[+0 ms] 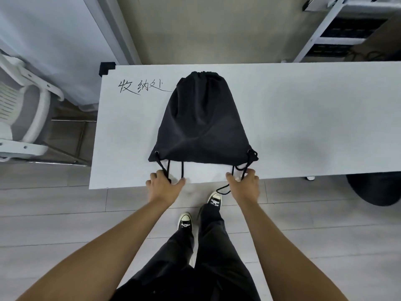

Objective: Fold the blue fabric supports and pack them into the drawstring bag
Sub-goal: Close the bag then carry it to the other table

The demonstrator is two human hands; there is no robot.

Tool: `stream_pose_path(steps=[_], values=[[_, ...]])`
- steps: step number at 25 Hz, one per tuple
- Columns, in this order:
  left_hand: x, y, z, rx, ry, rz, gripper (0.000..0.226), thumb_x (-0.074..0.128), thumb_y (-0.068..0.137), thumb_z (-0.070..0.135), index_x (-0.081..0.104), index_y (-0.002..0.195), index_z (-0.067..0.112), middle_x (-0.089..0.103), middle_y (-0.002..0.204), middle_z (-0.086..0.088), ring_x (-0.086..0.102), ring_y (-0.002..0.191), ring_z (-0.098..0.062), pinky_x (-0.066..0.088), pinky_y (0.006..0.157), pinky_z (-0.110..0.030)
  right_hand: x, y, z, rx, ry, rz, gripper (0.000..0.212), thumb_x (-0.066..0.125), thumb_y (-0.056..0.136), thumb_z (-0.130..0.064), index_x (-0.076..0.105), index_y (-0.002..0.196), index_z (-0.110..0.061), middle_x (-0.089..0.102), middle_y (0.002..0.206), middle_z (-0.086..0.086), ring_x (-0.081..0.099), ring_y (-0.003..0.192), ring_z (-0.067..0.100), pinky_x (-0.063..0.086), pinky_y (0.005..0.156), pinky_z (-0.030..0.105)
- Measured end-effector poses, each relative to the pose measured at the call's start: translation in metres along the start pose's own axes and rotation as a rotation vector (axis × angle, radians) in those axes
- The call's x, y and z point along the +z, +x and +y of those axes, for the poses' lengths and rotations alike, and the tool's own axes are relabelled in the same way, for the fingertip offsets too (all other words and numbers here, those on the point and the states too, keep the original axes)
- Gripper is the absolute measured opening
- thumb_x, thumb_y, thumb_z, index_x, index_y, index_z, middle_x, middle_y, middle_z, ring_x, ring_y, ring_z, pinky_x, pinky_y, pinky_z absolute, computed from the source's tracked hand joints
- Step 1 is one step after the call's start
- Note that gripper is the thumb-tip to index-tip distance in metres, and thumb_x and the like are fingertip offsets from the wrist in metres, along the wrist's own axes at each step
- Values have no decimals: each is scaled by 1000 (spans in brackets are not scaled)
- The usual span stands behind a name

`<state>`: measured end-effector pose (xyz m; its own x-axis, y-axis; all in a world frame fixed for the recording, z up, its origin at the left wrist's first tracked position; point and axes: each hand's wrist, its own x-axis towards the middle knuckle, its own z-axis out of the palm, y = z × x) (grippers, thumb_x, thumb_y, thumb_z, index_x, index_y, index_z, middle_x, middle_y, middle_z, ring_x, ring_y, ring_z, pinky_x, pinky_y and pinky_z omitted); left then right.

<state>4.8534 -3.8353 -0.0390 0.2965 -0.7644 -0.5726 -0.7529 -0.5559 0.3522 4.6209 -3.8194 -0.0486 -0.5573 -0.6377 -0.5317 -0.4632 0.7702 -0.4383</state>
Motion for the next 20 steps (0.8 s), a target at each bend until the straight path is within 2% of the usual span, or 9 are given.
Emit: stream_pose_path(steps=[3, 7, 8, 10, 13, 15, 17, 18, 20], values=[[16, -1, 20, -35, -97, -52, 72, 75, 71, 59, 52, 119, 11, 58, 116, -3, 46, 118, -31, 44, 98, -42, 16, -3, 0, -13, -18, -20, 55, 68, 83, -49, 48, 121, -14, 56, 114, 5, 59, 105, 30, 46, 95, 45], [37, 5, 36, -263, -353, -74, 28, 79, 72, 41, 61, 77, 20, 68, 82, 0, 66, 98, -28, 55, 82, -35, 32, 2, 3, -72, -54, -5, 25, 65, 91, -34, 58, 103, -12, 49, 105, 4, 62, 92, 33, 50, 88, 42], [39, 4, 39, -305, -420, -80, 22, 76, 76, 35, 62, 75, 19, 66, 76, 0, 67, 90, -28, 55, 77, -33, 33, 3, 3, -90, -52, -6, 20, 62, 94, -30, 59, 101, -11, 50, 104, 5, 62, 89, 32, 50, 86, 42], [36, 0, 46, -347, -559, -92, 18, 62, 87, 29, 64, 88, 11, 63, 74, 0, 62, 75, -25, 50, 72, -33, 27, 4, 6, -84, -12, 18, 16, 54, 96, -23, 54, 102, -8, 54, 105, 8, 56, 84, 29, 48, 77, 41], [17, -8, 43, -446, -925, -146, 19, 40, 99, 24, 54, 102, 12, 74, 85, -3, 68, 75, -25, 51, 77, -37, 2, 5, 20, 16, 115, 96, 12, 46, 98, -14, 48, 108, -6, 58, 103, 11, 54, 85, 30, 42, 70, 37], [-4, -10, 35, -548, -1174, -188, 16, 36, 103, 17, 50, 97, 11, 71, 79, -7, 73, 76, -29, 56, 84, -45, -21, 11, 27, 64, 137, 141, 17, 44, 99, -12, 49, 114, -6, 62, 108, 14, 56, 88, 33, 45, 73, 39], [-29, -11, 35, -578, -1383, -231, 17, 46, 100, 14, 50, 84, 9, 55, 66, -6, 67, 70, -29, 58, 84, -52, -46, 22, 18, 54, 146, 205, 23, 43, 100, -12, 53, 119, -5, 62, 115, 16, 59, 98, 36, 45, 76, 38], [-42, -11, 39, -544, -1384, -278, 19, 54, 97, 15, 51, 79, 11, 51, 63, -5, 65, 69, -27, 58, 84, -51, -59, 27, 8, 21, 157, 237, 25, 43, 100, -12, 55, 120, -4, 62, 117, 16, 59, 102, 36, 43, 77, 38], [-73, -16, 56, -408, -1153, -379, 19, 66, 90, 22, 57, 75, 16, 61, 67, 0, 68, 76, -23, 55, 86, -43, -81, 35, -20, -66, 169, 292, 25, 41, 100, -13, 58, 118, -7, 61, 118, 14, 58, 102, 35, 40, 78, 37]])
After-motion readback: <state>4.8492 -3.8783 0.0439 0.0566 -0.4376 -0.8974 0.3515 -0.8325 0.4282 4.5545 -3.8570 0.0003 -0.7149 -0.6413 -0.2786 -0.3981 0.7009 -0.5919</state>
